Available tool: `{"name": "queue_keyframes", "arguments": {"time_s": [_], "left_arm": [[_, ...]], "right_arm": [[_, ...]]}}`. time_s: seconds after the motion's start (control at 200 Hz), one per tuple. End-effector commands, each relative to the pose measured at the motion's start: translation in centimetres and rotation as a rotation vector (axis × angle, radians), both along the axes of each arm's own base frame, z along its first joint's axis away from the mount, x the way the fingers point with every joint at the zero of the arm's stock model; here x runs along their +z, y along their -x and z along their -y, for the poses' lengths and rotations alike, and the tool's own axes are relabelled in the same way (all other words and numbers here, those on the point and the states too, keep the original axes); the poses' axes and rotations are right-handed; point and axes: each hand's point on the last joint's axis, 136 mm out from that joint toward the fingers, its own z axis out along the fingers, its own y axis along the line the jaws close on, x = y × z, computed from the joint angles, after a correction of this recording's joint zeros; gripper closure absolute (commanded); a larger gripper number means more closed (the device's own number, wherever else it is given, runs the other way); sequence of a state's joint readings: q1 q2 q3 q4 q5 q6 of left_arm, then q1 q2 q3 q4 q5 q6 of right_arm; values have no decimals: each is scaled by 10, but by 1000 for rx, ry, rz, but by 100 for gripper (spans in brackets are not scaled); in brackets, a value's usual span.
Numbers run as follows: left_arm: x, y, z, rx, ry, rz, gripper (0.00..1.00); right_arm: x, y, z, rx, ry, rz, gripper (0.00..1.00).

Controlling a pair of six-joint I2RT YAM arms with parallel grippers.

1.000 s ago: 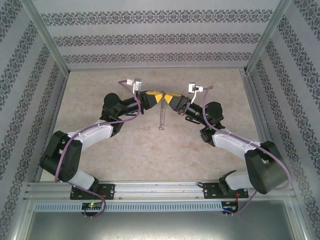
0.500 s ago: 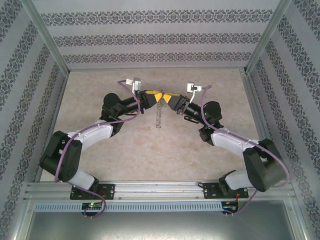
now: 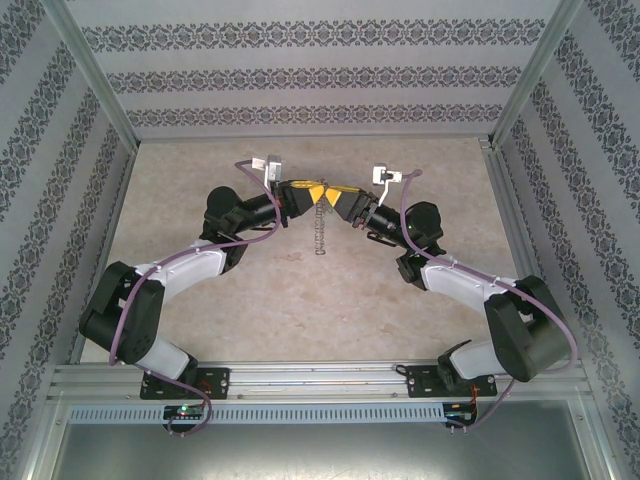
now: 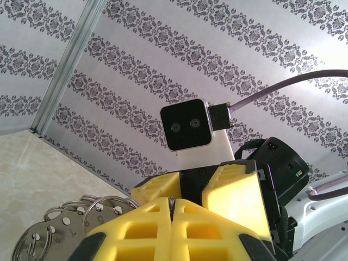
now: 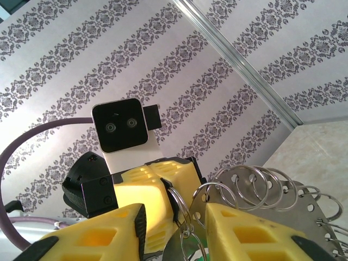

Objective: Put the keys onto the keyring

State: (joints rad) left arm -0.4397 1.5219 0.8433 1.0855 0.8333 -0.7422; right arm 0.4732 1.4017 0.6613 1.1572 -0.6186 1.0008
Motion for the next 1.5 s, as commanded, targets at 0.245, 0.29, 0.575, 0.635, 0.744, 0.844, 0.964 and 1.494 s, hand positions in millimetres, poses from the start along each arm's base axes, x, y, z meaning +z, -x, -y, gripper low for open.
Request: {"name": "queue_keyframes", "arguments": {"time_s": [0.245, 0.29, 0.575, 0.635, 0.744, 0.844, 0.964, 1.494], "left_arm": [[21, 12, 1, -27, 40, 84, 100], [20, 12, 1, -27, 39, 82, 100], [15, 11, 2, -30, 34, 64, 100], [14, 10, 2, -29, 29, 59, 100], [13, 9, 3, -29, -3, 58, 95], [11, 7, 2, -7, -47, 53, 79], [13, 2, -4, 20, -93, 44, 74], [14, -9, -15, -47, -260, -16, 66]], "right_arm": [[19, 2, -6, 40, -35, 63, 77], [20, 2, -6, 41, -37, 64, 78], [26, 3, -6, 48, -41, 80, 100], [26, 3, -6, 50, -38, 81, 100], [23, 1, -4, 58, -10, 81, 100], [13, -5, 1, 47, 34, 68, 100], [6, -10, 8, 59, 59, 62, 100], [-5, -10, 7, 280, 271, 113, 100]]}}
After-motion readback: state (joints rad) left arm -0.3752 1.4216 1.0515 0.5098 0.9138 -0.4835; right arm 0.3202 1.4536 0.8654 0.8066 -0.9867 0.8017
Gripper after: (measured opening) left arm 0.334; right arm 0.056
